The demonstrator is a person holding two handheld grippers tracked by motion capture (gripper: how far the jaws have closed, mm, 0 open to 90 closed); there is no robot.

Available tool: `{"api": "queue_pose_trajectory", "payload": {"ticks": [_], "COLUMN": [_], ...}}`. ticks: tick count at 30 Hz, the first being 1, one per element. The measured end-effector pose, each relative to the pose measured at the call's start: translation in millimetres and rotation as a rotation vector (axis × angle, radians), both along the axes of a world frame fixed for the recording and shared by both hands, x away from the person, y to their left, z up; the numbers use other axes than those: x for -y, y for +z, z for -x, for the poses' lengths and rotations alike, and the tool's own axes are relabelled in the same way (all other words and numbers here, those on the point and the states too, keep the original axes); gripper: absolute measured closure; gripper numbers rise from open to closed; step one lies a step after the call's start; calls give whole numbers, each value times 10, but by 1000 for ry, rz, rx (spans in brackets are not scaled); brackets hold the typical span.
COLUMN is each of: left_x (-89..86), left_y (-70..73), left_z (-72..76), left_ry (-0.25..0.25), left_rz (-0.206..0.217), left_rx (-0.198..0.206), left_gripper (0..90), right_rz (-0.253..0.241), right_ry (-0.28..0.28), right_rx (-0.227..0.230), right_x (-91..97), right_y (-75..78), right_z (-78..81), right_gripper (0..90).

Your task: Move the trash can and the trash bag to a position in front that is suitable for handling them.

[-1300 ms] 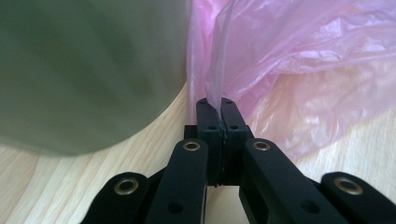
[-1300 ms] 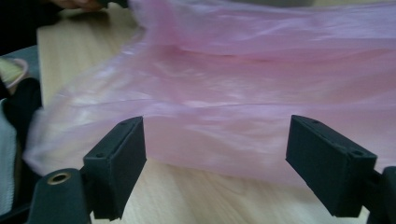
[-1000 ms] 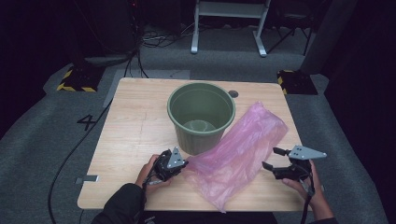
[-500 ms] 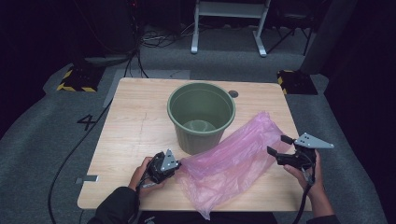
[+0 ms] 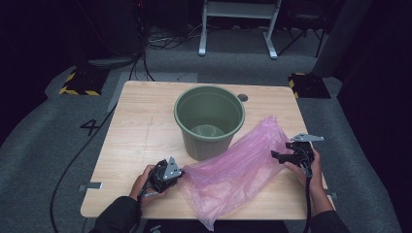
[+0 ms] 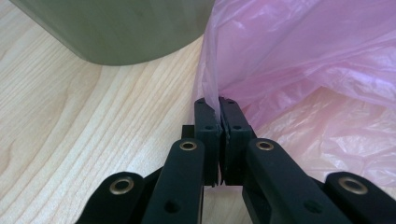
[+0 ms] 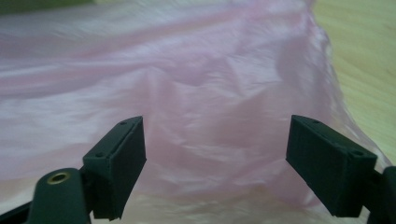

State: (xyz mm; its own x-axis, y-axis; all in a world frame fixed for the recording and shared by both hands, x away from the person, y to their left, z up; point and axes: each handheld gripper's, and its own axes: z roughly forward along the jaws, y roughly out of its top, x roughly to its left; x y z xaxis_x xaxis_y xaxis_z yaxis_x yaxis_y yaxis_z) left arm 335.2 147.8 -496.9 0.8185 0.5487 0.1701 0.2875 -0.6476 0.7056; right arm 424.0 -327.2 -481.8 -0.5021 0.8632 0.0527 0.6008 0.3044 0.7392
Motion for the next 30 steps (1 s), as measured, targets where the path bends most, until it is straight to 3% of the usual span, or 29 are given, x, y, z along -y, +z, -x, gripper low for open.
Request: {"api": "queue_pose_trajectory", "payload": {"ticks": [1, 2, 4, 7, 13, 15, 19, 21, 23, 26, 30], "left_x": [-11, -34, -53, -86, -156, -182, -262, -310, -376, -467, -606], "left_y": [1, -3, -7, -8, -16, -16, -18, -17, -19, -39, -48], "left_z": [0, 1, 4, 5, 6, 8, -6, -13, -20, -8, -18], "left_ry": [2, 8, 13, 16, 25, 30, 40, 62, 64, 109, 160], "left_rz": [0, 2, 2, 5, 15, 18, 45, 50, 68, 75, 111], "left_rx": [-1, -4, -8, -9, -16, -16, -33, -40, -82, -101, -126], "left_gripper": [869, 861, 857, 847, 843, 825, 662, 526, 422, 256, 195], "right_rz": [5, 42, 50, 50, 58, 57, 42, 35, 30, 30, 20], "right_ry": [-11, -19, -23, -25, -18, -3, 47, 67, 85, 84, 78], "right_rx": [-1, 8, 10, -17, 3, 9, 22, 27, 30, 32, 28], "right_x": [10, 10, 11, 18, -27, -45, -69, -84, -96, -107, -93], "right_y": [-26, -61, -78, -153, -166, -166, -160, -159, -157, -157, -158], "right_z": [-11, -23, -30, -58, -23, -8, 25, 35, 39, 40, 36], "right_gripper": [219, 239, 240, 256, 266, 319, 493, 577, 674, 718, 790]}}
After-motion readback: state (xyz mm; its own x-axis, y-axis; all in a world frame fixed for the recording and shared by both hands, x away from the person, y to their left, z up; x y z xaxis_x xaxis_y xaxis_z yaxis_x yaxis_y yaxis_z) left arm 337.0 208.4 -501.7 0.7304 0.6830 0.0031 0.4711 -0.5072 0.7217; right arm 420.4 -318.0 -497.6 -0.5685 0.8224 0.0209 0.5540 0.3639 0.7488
